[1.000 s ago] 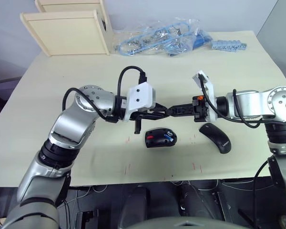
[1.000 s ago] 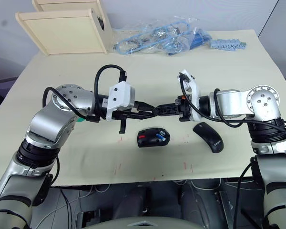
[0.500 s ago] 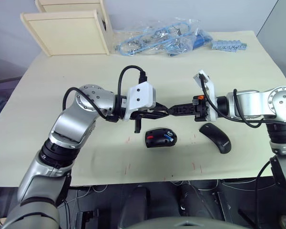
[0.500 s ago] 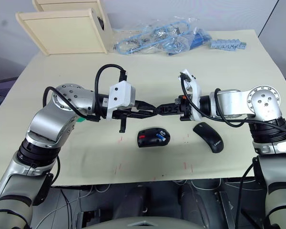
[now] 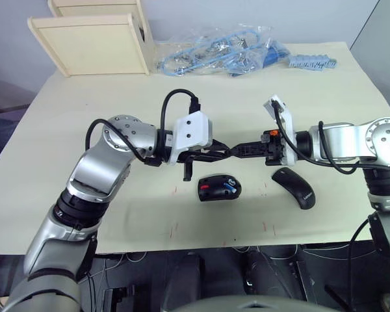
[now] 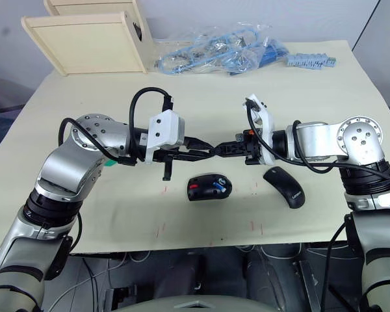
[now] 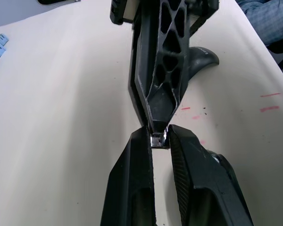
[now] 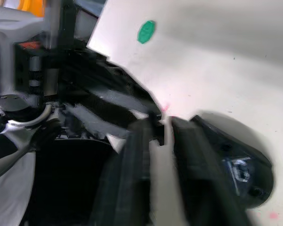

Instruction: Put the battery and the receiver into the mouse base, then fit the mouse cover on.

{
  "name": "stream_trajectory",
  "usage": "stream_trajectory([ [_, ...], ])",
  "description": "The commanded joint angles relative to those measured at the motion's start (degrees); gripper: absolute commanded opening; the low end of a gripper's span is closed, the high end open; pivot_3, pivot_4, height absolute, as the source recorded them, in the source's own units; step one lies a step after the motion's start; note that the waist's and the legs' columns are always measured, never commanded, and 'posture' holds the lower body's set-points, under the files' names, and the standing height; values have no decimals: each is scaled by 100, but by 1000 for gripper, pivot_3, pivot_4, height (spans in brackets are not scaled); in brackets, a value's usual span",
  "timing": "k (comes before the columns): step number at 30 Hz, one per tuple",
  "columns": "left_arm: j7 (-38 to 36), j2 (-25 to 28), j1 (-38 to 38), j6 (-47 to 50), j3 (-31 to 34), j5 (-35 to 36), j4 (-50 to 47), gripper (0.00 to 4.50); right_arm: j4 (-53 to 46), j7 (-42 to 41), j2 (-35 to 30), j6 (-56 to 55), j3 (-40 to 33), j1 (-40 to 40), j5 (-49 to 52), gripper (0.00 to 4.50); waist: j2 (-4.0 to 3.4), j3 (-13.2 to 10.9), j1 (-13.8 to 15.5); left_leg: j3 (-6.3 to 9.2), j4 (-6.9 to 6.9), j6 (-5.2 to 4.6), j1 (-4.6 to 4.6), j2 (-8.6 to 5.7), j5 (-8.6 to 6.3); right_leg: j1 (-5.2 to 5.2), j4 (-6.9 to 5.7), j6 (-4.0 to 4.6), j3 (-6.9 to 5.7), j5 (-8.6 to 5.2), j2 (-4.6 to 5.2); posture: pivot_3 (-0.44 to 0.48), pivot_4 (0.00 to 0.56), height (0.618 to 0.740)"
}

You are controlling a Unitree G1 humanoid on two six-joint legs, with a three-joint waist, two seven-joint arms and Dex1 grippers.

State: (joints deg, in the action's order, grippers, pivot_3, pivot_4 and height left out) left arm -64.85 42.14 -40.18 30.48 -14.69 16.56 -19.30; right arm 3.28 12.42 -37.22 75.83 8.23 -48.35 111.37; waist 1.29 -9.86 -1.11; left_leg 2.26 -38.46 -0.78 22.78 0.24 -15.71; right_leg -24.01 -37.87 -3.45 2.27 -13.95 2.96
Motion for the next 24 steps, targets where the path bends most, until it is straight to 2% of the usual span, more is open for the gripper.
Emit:
stream_trajectory([
  [1,-2,-18,-98,-60,30,-9,-138,41,-141,-71,-21,-89,-77,-34,163,102,0,0,0,0,0,0,0,0,0,0,0,0,0,0,0,0,150,740],
  [13,-5,12,43,-62,97,-42,-102,41,-160,-92,-28,-99,-92,-25,163,102,0,0,-1,0,0,0,0,0,0,0,0,0,0,0,0,0,150,740],
  [18,91,41,130,276,349,177,5,41,-146,-112,-84,-87,-103,-13,163,102,0,0,-2,0,0,0,0,0,0,0,0,0,0,0,0,0,150,740],
  [19,131,37,137,332,400,219,20,741,-142,-119,-96,-84,-104,-11,163,0,0,0,-2,1,0,0,0,0,0,0,0,0,0,0,0,0,150,740],
  [21,214,49,179,416,502,277,19,1213,-161,-137,-136,-75,-110,9,163,0,0,0,-4,1,0,0,0,1,0,0,0,0,0,0,0,0,150,740],
  [24,335,92,347,832,854,567,-27,2505,-151,-171,-230,-58,-119,36,163,0,0,0,-4,2,0,0,0,0,0,0,0,0,-1,0,0,0,150,740],
])
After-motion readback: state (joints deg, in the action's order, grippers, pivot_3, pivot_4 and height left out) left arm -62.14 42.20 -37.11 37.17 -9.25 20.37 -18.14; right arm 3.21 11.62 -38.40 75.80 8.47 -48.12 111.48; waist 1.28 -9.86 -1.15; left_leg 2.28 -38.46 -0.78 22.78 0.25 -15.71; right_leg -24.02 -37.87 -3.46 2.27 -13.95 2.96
